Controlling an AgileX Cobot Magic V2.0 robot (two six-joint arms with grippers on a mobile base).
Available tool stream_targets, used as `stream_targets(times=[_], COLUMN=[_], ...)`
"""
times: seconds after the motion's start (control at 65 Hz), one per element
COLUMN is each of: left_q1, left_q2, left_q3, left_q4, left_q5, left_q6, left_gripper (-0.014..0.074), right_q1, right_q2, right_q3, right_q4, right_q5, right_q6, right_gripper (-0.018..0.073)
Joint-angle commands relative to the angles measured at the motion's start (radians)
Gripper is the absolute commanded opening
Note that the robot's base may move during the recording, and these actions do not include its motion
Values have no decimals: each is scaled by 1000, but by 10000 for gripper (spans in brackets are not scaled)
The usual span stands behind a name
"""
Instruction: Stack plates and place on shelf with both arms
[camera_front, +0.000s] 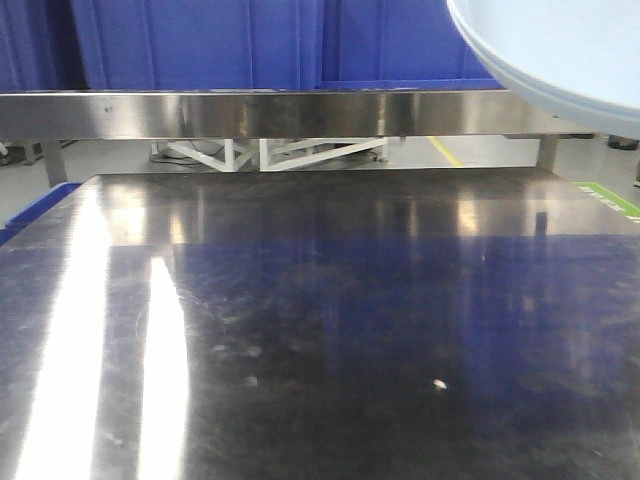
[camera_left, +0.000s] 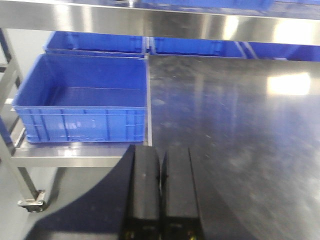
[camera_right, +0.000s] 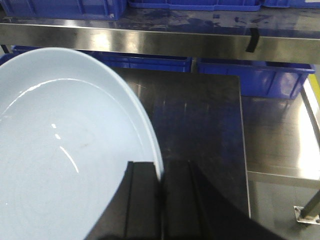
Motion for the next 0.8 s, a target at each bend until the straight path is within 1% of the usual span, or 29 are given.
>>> stream_targets(times=[0.0,0.785], left_q1=[2,2], left_q2=[4,19], left_q3=[-29,-29], left_q4=[8,8], left_q5=[-83,-85], left_q6=[-7,-7], left_gripper=[83,83], right_q1=[-8,-8], right_q2=[-3,-4], right_q3=[-31,-31], right_q4=[-9,-9], right_q5=[-94,-94], right_q6=[-4,-4], right_gripper=[22,22])
